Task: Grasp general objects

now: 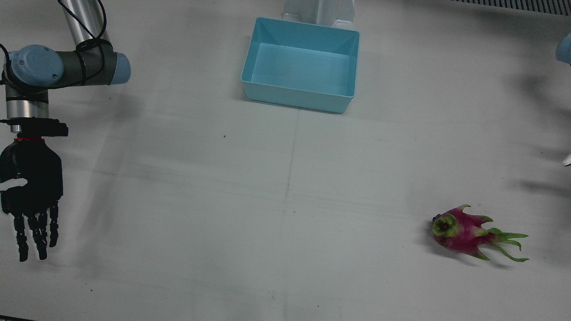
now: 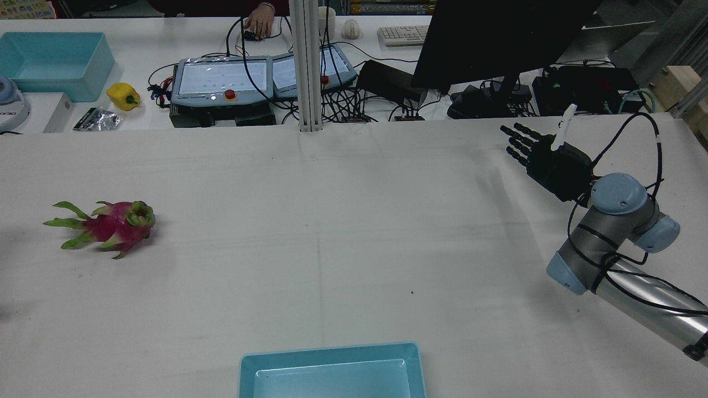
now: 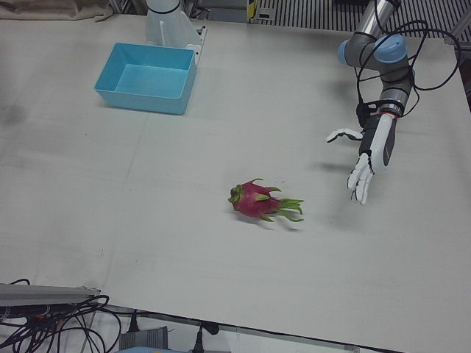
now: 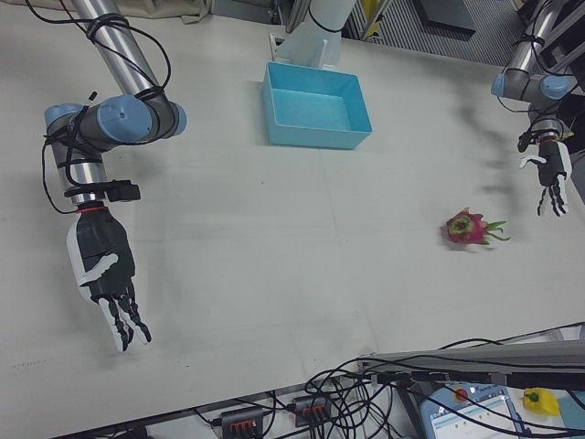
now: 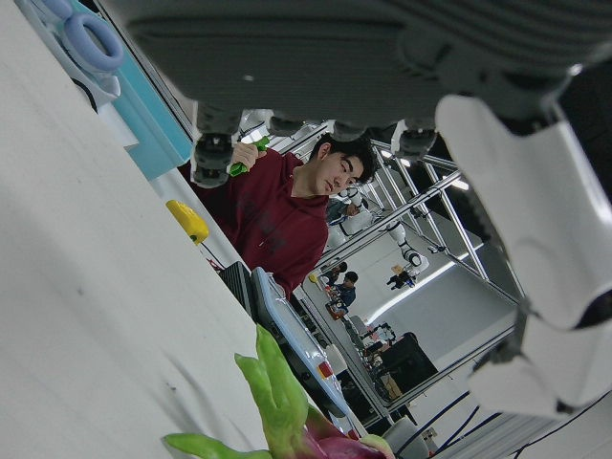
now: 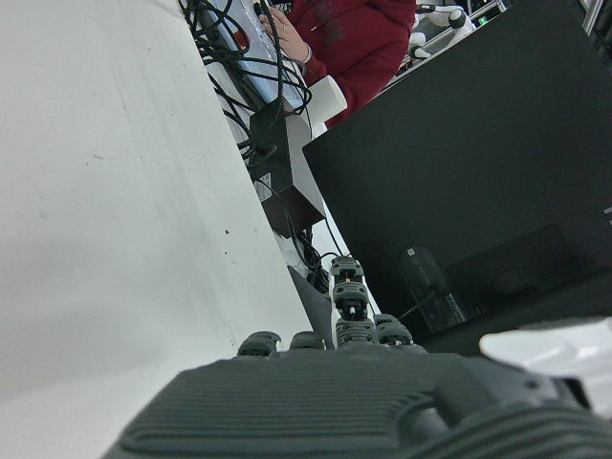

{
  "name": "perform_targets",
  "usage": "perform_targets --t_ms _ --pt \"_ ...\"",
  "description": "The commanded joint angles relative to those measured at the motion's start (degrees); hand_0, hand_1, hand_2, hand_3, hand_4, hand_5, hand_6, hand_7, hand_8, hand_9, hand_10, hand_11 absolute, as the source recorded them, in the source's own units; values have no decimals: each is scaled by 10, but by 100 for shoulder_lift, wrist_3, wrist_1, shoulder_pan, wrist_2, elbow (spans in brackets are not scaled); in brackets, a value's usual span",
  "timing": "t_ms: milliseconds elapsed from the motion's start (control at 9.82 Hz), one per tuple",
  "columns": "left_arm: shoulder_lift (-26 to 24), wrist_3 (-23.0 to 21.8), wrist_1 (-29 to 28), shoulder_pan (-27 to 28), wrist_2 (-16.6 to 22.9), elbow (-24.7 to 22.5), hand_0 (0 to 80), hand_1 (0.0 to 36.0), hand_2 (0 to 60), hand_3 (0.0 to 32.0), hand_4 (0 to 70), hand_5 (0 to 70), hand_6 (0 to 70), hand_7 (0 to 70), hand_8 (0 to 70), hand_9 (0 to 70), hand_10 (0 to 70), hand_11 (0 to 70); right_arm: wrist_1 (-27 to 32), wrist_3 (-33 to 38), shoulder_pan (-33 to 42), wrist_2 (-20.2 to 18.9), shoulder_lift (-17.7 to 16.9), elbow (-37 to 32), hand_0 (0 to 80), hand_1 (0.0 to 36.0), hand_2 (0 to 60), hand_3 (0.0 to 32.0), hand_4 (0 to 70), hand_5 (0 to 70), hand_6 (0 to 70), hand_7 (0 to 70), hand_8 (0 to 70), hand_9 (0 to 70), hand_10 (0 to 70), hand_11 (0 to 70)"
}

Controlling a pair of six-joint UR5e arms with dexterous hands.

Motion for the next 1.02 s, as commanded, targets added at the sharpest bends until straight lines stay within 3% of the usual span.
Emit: perform_targets --t_ms 0,102,204,407,509,611,815,917 --pt "-239 490 264 7 634 -346 603 360 600 242 13 0 0 0 0 0 0 0 0 0 0 0 0 0 0 0 0 0 0 0 0 0 0 0 0 0" --pt "-249 753 543 16 654 -634 596 360 600 194 26 0 0 0 0 0 0 0 0 0 0 0 0 0 0 0 0 0 0 0 0 0 0 0 0 0" --pt "-293 930 790 24 654 -828 602 360 600 178 4 0 0 0 0 0 0 0 0 0 0 0 0 0 0 0 0 0 0 0 0 0 0 0 0 0" --pt "-564 1097 1509 33 741 -1040 580 360 575 294 0 0 0 0 0 0 0 0 0 0 0 0 0 0 0 0 0 0 0 0 0 0 0 0 0 0" --pt "-966 1577 2461 33 942 -1354 554 360 600 320 0 0 0 0 0 0 0 0 0 0 0 0 0 0 0 0 0 0 0 0 0 0 0 0 0 0" --pt "-1353 1999 3036 33 1188 -1453 529 348 600 320 0 0 0 0 0 0 0 0 0 0 0 0 0 0 0 0 0 0 0 0 0 0 0 0 0 0" --pt "-1567 2118 3419 42 1269 -1454 514 312 528 320 0 0 0 0 0 0 0 0 0 0 0 0 0 0 0 0 0 0 0 0 0 0 0 0 0 0" --pt "-1715 2170 3646 59 1269 -1454 500 300 542 320 0 0 0 0 0 0 0 0 0 0 0 0 0 0 0 0 0 0 0 0 0 0 0 0 0 0"
